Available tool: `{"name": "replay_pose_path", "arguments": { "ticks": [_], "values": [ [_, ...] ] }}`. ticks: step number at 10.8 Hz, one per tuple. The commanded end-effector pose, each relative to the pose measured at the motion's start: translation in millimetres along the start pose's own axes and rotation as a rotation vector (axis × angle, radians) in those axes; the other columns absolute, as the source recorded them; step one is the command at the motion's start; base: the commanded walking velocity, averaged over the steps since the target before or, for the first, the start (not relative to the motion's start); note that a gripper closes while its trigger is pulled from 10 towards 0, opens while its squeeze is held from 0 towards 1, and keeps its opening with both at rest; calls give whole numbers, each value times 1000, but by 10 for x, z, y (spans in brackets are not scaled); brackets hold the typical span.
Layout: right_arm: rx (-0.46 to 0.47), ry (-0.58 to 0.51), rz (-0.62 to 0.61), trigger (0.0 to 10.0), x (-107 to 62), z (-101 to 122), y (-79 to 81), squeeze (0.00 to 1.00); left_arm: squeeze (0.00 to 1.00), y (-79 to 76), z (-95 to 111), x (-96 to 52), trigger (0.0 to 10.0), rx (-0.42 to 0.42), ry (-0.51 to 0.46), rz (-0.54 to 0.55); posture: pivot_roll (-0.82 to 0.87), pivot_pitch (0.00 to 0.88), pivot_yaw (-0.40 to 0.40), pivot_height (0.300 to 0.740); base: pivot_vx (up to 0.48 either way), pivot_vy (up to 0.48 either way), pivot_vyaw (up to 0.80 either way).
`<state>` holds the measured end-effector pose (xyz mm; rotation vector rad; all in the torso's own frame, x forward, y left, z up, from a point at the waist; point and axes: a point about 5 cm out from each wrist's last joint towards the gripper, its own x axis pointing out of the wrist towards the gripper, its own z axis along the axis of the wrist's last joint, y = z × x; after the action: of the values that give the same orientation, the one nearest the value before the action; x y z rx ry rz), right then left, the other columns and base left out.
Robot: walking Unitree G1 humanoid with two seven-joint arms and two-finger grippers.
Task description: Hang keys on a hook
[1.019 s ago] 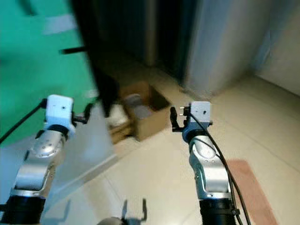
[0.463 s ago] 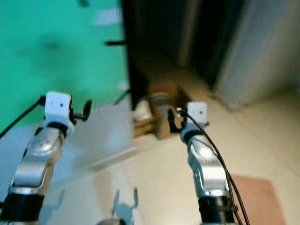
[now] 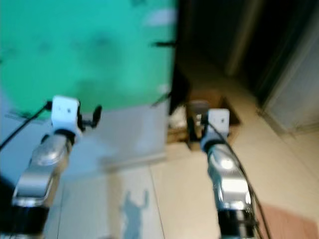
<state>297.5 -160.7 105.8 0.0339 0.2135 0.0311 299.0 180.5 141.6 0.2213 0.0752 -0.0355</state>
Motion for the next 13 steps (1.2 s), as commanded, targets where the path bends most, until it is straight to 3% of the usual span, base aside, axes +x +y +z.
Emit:
{"name": "replay_pose_path", "arguments": {
  "ticks": [1,13],
  "values": [
    [0,-18,9,10000,10,41,15,1000,0,-1,22,12,10000,-1,0,2,-51,0,24,740,307,0,800],
    [-2,-31,4,10000,49,70,39,1000,0,0,70,9,10000,8,-2,-15,-43,0,37,740,314,0,800]
  ]
}}
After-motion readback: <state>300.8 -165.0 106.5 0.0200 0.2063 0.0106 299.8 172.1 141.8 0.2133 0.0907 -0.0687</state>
